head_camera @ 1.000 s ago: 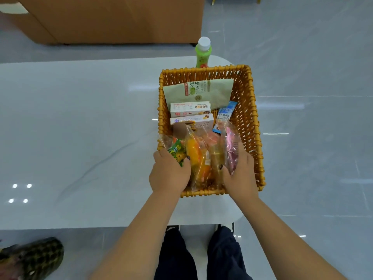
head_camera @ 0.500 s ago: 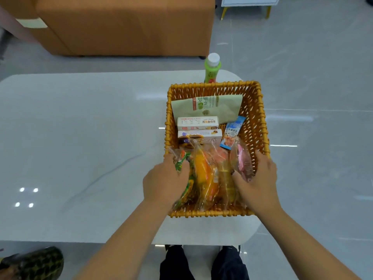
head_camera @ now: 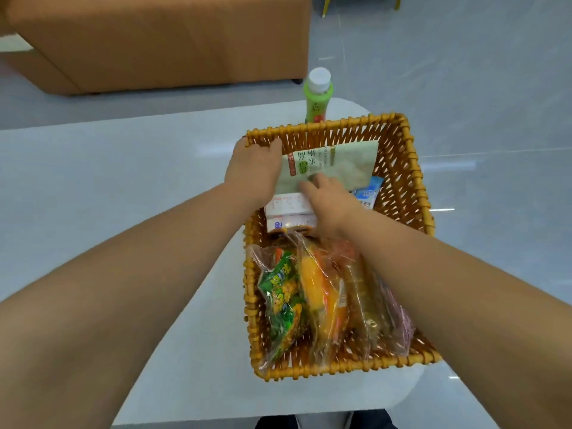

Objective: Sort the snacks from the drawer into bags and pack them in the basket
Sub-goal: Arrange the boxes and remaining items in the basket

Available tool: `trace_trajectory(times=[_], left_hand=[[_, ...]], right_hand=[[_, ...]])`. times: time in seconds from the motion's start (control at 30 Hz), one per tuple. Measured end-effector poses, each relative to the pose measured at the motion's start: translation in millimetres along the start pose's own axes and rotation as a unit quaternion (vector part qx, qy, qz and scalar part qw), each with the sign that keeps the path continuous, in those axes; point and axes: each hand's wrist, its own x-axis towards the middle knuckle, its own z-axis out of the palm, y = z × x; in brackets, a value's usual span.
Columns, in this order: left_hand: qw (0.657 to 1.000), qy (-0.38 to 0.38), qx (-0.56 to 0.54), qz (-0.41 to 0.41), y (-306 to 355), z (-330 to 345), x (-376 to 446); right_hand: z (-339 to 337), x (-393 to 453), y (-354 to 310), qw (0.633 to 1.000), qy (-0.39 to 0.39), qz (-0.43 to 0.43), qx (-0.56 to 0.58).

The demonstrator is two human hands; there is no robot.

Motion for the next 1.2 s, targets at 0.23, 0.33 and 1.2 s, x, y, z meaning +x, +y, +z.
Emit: trace_trajectory(times=[0.23,0.33,1.2], left_hand=[[0.995,0.037,0.078,0.047,-4.6,-1.6,14.3],[0.993,0.035,0.096,0.063,-12.9,3.0,15.2],[0.994,0.073,-0.077,-0.038,-3.1,29.4,-11.2]], right_hand=[[0.7,2.4,1.9,0.998,0.056,-0.015,-0.026],[0.4,4.5,-0.7,1.000,-0.010,0.002,-0.017],[13.8,-12.6,71.8,0.935,-0.063,0.308,0.162]])
